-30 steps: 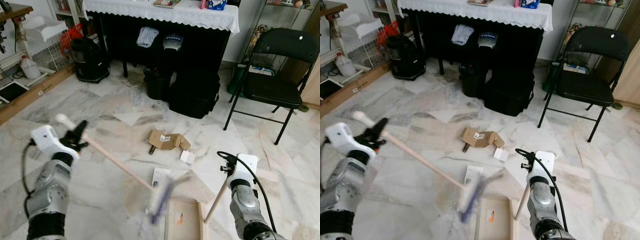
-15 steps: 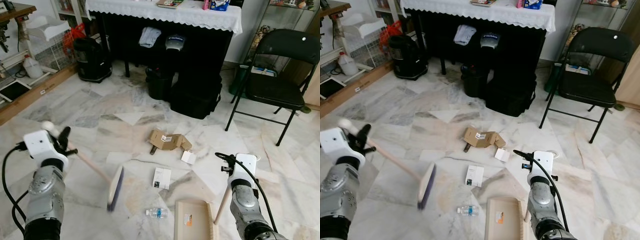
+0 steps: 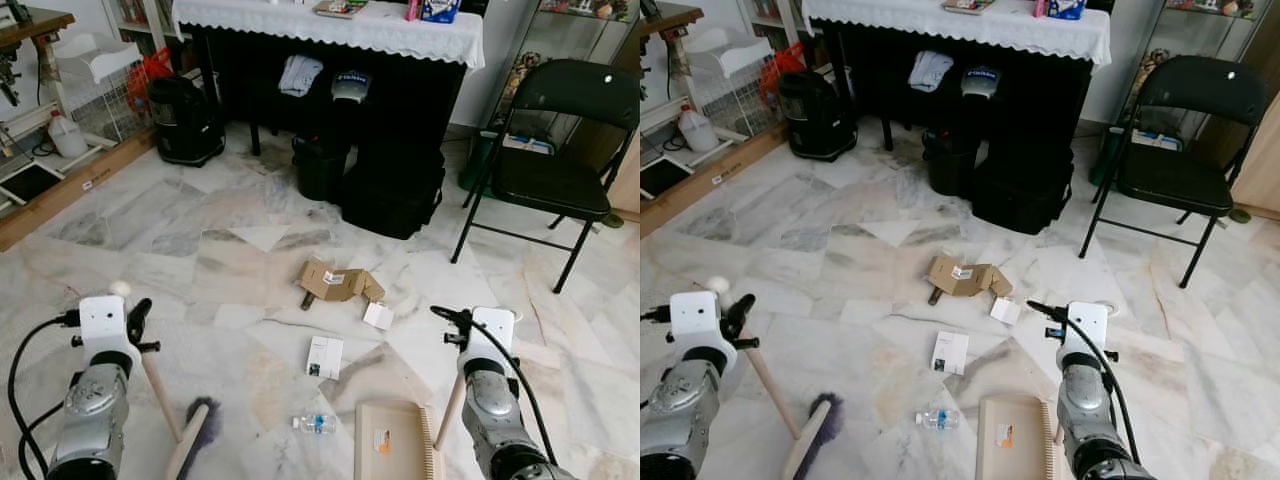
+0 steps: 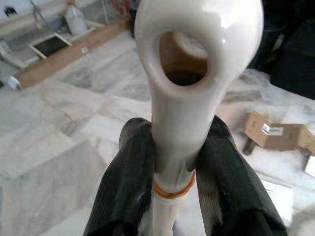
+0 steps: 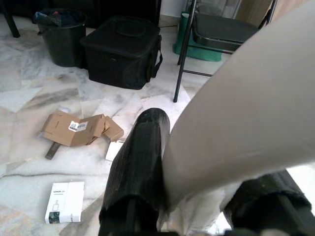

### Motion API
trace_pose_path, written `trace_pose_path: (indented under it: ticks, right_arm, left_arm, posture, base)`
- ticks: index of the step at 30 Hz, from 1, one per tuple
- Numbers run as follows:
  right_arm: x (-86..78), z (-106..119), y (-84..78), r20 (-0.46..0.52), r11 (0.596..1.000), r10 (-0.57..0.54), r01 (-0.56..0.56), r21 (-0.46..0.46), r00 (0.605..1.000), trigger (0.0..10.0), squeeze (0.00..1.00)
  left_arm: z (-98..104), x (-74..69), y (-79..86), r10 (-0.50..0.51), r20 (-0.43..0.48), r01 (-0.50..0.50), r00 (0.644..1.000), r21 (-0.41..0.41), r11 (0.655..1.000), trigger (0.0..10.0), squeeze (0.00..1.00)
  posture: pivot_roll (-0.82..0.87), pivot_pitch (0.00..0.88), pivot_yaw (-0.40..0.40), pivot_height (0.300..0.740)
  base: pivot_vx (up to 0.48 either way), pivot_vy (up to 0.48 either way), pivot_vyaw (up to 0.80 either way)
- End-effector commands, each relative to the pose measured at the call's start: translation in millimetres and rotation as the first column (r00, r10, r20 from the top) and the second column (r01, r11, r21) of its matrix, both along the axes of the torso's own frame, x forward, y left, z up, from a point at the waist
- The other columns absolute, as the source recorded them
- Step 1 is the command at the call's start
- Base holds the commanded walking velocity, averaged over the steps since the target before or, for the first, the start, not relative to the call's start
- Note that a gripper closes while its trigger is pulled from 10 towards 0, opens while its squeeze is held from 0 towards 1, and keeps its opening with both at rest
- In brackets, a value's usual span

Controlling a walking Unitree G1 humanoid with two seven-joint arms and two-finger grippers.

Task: Sweep floor

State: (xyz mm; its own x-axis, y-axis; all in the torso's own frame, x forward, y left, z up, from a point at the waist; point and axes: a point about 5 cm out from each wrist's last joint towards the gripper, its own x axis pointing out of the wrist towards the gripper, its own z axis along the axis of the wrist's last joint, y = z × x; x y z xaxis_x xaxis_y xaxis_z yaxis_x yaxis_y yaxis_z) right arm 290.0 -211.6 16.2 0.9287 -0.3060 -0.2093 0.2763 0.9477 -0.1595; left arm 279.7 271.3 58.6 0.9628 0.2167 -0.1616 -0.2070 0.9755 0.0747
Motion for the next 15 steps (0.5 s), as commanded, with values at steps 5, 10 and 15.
trace_pose_path:
  ticks: [5, 10, 15]
  right_arm:
    - [4.6, 10.2, -2.0, 0.076, 1.0, 0.011, -0.012, 0.002, 0.997, 10.0, 0.0]
    - [8.2, 17.4, 0.7, 0.125, 0.999, 0.034, -0.031, -0.024, 0.992, 10.0, 0.0]
    - [10.9, 22.9, 2.5, 0.17, 0.999, 0.033, -0.034, -0.002, 0.985, 10.0, 0.0]
  left_arm:
    - [-8.9, -1.1, -2.1, 0.004, -0.03, -0.006, 1.0, -0.069, 0.998, 10.0, 0.0]
    - [-8.1, 0.7, -2.3, -0.005, -0.028, 0.003, 1.0, -0.083, 0.997, 10.0, 0.0]
    - [-6.4, 1.7, -0.4, -0.001, -0.018, -0.001, 1.0, -0.09, 0.996, 10.0, 0.0]
  posture:
    - [0.11, 0.0, -0.034, 0.74]
    - [0.11, 0.0, -0.033, 0.74]
    - [0.12, 0.0, -0.031, 0.74]
  base:
    - [0.0, 0.0, 0.0]
    - [0.0, 0.0, 0.0]
    - [0.0, 0.0, 0.0]
